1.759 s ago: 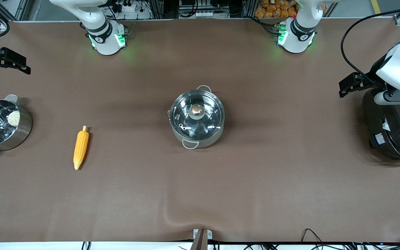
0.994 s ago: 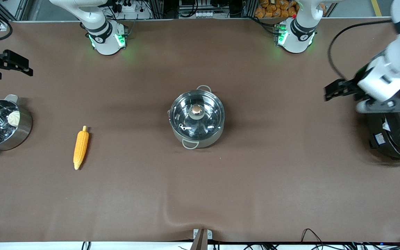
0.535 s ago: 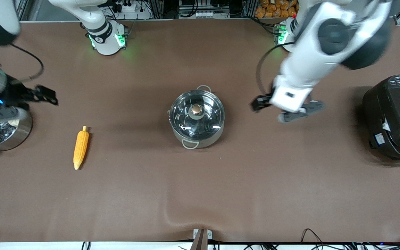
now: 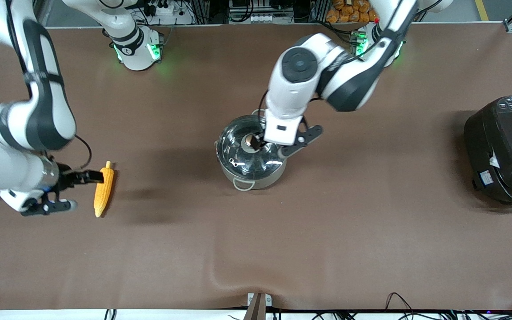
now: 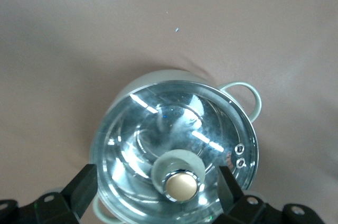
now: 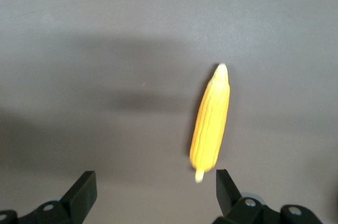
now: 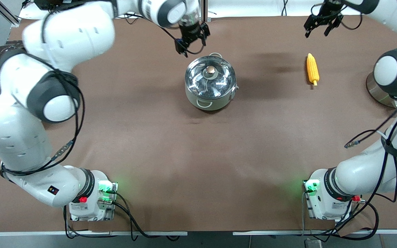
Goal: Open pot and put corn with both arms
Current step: 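Grasp the lid knob with the left gripper while the right gripper grasps the corn, then lift the lid aside with the left gripper while the right gripper carries corn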
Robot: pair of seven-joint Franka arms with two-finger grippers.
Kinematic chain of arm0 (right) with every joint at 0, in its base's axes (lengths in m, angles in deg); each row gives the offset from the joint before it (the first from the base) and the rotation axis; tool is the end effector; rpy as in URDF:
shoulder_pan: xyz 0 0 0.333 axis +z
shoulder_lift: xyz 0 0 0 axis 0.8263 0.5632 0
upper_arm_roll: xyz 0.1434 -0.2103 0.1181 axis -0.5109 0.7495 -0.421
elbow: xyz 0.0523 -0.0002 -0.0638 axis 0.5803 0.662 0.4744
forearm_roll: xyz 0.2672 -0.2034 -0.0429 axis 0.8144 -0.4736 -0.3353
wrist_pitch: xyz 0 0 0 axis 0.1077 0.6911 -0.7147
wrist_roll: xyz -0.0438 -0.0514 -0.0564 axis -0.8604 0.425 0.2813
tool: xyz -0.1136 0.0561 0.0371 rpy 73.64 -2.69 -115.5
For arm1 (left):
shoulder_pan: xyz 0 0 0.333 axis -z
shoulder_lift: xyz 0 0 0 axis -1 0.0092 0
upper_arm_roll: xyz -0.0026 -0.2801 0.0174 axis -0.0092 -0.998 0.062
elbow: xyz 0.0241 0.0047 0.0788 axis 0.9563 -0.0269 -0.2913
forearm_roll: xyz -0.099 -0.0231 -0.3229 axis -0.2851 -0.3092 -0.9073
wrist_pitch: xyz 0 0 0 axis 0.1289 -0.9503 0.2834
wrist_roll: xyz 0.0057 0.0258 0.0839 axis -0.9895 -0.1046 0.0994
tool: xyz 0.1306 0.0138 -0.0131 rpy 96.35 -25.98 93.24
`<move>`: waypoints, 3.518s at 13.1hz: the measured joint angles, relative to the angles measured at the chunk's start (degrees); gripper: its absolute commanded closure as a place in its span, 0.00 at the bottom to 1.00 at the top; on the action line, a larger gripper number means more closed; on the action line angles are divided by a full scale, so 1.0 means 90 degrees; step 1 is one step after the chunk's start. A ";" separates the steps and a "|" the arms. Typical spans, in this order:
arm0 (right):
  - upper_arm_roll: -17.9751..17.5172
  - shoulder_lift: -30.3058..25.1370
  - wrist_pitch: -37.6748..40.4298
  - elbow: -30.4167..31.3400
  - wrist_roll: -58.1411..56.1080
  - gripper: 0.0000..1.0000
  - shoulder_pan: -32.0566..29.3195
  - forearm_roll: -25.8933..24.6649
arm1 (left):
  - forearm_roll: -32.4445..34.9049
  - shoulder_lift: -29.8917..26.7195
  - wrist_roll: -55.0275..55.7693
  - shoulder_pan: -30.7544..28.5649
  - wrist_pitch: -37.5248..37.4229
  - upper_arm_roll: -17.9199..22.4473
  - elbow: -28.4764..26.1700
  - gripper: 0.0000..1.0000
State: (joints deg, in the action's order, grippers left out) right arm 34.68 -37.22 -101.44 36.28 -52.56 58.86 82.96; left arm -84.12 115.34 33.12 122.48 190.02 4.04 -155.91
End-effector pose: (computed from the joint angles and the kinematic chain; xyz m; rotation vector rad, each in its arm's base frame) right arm 0.6034 0.0100 0.3343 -3.0878 -0.1872 0.2318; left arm 0.4638 -0.4411 0.3863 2.8986 0.9294 -0.0505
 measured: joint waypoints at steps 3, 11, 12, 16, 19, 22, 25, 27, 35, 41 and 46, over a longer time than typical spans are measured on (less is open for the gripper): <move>0.0014 0.0577 -0.0721 0.0097 -0.0373 0.00 -0.0194 0.0004 | 0.0365 0.0525 0.0483 0.0384 0.0057 0.0013 0.0287 0.00; 0.0022 0.0975 -0.1054 0.0673 -0.0572 0.00 -0.0428 0.0004 | 0.0400 0.0984 0.0607 0.0918 0.0276 0.0468 0.0435 0.07; 0.0023 0.1002 -0.1092 0.0707 -0.0583 0.00 -0.0433 0.0004 | 0.0400 0.1013 0.0621 0.0964 0.0279 0.0490 0.0436 0.10; 0.0033 0.1153 -0.1268 0.0728 -0.0801 0.00 -0.0538 0.0003 | 0.0400 0.1045 0.0647 0.0990 0.0284 0.0509 0.0454 0.27; 0.0032 0.1182 -0.1277 0.0743 -0.0825 0.00 -0.0557 0.0003 | 0.0400 0.1045 0.0650 0.0998 0.0284 0.0512 0.0458 0.28; 0.0030 0.1276 -0.1295 0.0817 -0.0825 0.00 -0.0557 0.0003 | 0.0400 0.1045 0.0708 0.1045 0.0286 0.0510 0.0460 0.37; 0.0020 0.1313 -0.1657 0.1097 -0.0826 0.00 -0.0555 0.0003 | 0.0400 0.1045 0.0741 0.1104 0.0287 0.0510 0.0461 0.39; 0.0019 0.1313 -0.1780 0.1224 -0.0827 0.64 -0.0555 0.0003 | 0.0400 0.1045 0.0743 0.1102 0.0287 0.0527 0.0462 0.45; 0.0023 0.1277 -0.1809 0.1224 -0.1175 1.00 -0.0546 -0.0002 | 0.0400 0.1035 0.0748 0.1100 0.0240 0.0541 0.0464 1.00; -0.0042 0.1048 -0.0877 0.0644 -0.1771 1.00 -0.0329 0.0001 | 0.0400 0.0859 0.0796 0.1036 0.0268 0.0552 0.0571 1.00; -0.0086 0.0746 0.0514 -0.0158 -0.1776 1.00 0.0241 0.0033 | 0.0408 -0.0360 0.0740 0.0561 -0.0572 0.0585 0.0552 1.00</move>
State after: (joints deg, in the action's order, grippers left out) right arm 33.91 -30.51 -96.81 34.86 -68.54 61.02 83.25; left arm -80.44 112.11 39.78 127.53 184.88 9.31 -150.94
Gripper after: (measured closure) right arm 0.634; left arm 0.498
